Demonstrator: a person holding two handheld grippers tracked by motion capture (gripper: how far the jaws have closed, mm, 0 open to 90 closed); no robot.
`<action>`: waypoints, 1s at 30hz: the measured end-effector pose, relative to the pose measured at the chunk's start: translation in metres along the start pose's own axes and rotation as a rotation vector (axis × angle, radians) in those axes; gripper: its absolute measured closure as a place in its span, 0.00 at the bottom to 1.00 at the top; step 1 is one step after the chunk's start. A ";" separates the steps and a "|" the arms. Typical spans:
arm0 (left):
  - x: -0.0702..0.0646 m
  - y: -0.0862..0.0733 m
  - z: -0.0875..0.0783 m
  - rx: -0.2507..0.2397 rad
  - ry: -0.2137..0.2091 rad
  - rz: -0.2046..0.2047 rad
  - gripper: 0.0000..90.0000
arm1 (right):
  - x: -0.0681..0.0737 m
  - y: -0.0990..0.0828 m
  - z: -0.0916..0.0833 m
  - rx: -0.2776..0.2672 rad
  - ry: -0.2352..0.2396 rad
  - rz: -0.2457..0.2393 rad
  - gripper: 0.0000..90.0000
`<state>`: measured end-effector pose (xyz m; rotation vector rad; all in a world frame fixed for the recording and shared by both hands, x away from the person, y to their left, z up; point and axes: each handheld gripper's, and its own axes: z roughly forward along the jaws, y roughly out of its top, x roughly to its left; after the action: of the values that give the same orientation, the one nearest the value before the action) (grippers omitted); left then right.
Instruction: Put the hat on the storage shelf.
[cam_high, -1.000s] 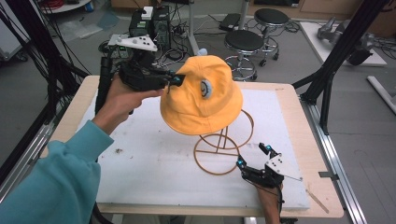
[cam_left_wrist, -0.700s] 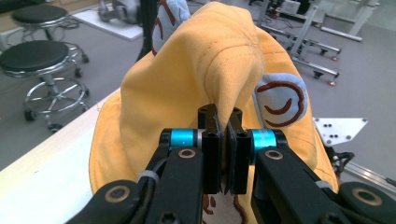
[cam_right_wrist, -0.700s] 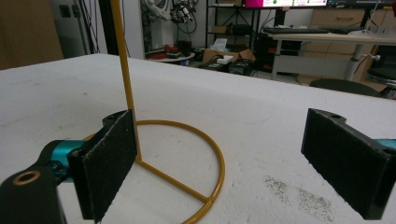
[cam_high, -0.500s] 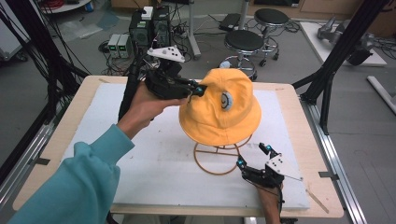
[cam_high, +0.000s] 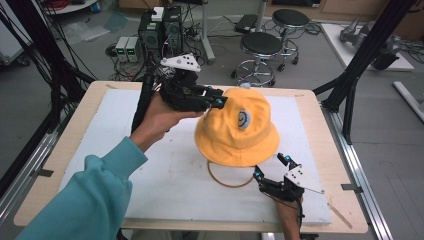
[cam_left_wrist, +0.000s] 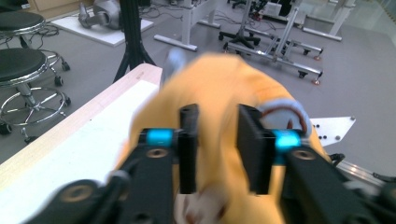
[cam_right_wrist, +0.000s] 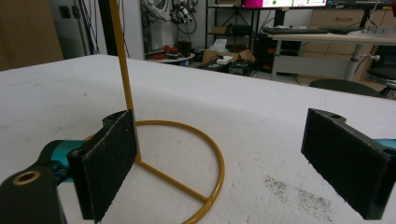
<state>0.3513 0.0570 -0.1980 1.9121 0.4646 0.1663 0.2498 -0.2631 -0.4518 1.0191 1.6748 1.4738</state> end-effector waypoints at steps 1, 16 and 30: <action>0.000 0.000 0.000 0.001 0.006 -0.003 0.67 | 0.000 0.000 0.000 0.000 0.000 0.001 0.11; 0.013 -0.027 -0.011 -0.010 0.088 0.023 0.08 | 0.000 0.000 0.000 -0.003 -0.001 -0.001 0.11; 0.039 -0.091 -0.044 -0.011 0.169 0.029 0.08 | 0.000 0.000 0.000 -0.002 -0.003 -0.004 0.11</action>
<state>0.3503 0.1389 -0.2685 1.9029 0.5475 0.3508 0.2496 -0.2631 -0.4519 1.0164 1.6718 1.4704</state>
